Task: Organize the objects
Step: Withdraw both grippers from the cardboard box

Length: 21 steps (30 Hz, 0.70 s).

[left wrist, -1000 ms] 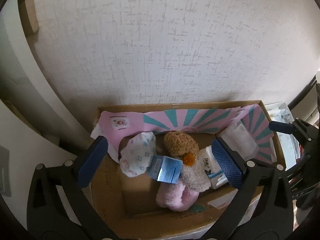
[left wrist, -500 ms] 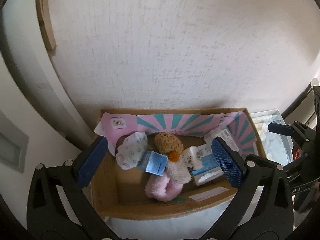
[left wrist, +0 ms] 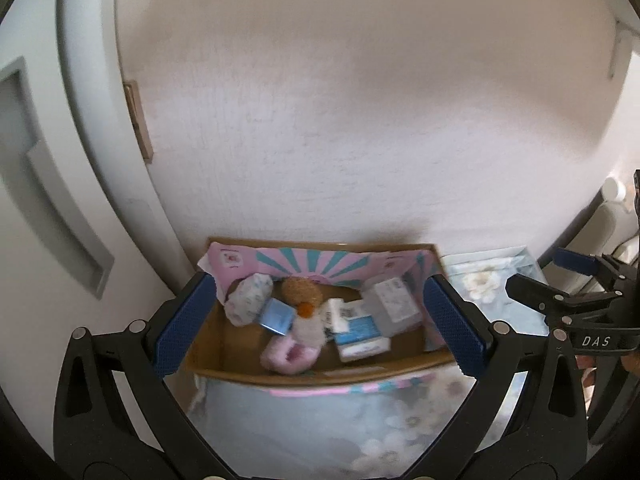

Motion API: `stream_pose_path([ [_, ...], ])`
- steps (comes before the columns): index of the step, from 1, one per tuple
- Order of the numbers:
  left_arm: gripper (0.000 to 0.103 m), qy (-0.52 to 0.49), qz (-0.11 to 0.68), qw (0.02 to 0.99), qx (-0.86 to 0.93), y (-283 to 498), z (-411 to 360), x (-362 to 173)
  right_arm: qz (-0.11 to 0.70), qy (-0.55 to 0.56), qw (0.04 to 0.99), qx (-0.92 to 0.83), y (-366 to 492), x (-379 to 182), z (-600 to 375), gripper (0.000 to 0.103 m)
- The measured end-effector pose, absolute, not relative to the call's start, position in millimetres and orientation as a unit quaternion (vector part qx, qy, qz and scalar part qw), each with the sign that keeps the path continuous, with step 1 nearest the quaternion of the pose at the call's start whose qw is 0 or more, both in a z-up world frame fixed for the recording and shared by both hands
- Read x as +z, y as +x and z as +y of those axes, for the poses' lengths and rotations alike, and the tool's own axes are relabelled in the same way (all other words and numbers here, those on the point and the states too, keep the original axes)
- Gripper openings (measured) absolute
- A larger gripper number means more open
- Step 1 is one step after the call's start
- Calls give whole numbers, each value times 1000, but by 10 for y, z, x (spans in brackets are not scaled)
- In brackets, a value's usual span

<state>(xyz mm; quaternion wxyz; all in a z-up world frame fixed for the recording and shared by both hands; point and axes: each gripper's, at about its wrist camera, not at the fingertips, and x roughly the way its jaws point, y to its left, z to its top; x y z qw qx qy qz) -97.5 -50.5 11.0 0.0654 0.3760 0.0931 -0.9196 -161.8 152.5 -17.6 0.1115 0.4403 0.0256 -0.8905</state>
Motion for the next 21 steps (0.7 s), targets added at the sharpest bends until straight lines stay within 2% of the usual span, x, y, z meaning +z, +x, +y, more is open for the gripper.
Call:
stream_pose_path([
  [8,103,356,83,87,-926,-635,-205,326,12,422,69,-904,-1236,48,1800,102],
  [21,103,344,76,87,-932,-419,38,338,-1,406,33,-913,-1031,31,2010,103],
])
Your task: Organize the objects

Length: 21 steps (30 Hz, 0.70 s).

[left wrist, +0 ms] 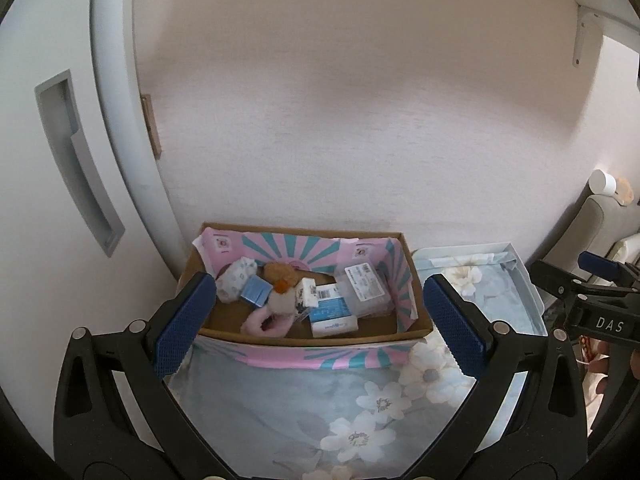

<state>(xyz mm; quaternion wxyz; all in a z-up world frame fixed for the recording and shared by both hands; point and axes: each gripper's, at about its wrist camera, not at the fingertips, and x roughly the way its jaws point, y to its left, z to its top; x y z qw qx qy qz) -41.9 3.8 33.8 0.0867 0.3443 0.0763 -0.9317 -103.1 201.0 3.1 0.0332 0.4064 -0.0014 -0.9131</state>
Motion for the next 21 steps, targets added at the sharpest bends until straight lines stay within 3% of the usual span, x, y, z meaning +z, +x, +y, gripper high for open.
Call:
stream_pose_path([
  [21,103,342,68,86,-933,-423,43,383,2,400,29,-916,-1013,78,1972,103],
])
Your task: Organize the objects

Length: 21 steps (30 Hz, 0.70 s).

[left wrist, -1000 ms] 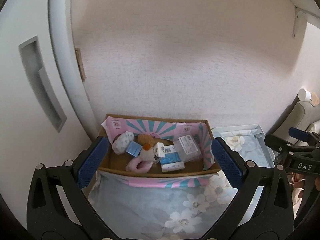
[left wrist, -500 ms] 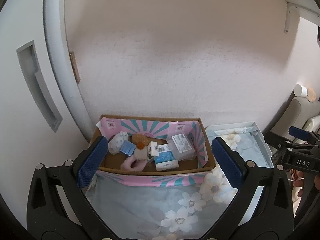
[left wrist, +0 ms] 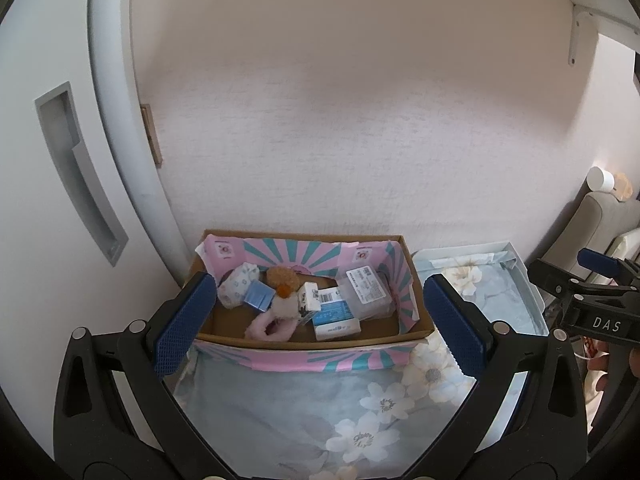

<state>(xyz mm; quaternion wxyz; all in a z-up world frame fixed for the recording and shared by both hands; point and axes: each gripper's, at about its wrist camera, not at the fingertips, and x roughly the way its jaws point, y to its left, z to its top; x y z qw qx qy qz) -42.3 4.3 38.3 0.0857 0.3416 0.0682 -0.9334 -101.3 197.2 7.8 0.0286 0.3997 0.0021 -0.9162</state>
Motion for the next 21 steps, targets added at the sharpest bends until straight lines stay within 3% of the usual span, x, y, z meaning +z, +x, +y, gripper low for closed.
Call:
stream_pose_path([
  [21,103,335,79,89,-935,-351,-12,383,10,394,25,-919,-998,145,1866,103],
])
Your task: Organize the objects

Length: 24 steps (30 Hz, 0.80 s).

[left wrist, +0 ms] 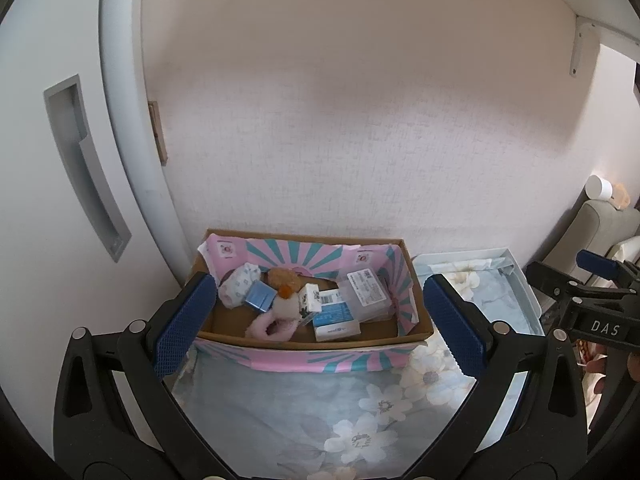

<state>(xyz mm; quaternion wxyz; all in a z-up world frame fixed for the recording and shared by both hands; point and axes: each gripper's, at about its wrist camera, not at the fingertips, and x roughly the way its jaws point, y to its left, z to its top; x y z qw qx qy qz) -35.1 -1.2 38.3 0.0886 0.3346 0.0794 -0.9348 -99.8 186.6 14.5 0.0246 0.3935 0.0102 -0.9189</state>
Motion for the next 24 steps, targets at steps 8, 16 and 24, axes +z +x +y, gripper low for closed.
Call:
stream_pose_path([
  [8,103,334,78,94,-935,-342,-39,398,10,392,28,-920,-985,159,1837,103],
  [16,103,330,67,111,-935,-349,-27,392,9,390,29,-920,-998,160,1823,103],
  [24,103,324,77,116,-936,-368,-25,391,10,391,28,-920,-995,156,1808,103],
])
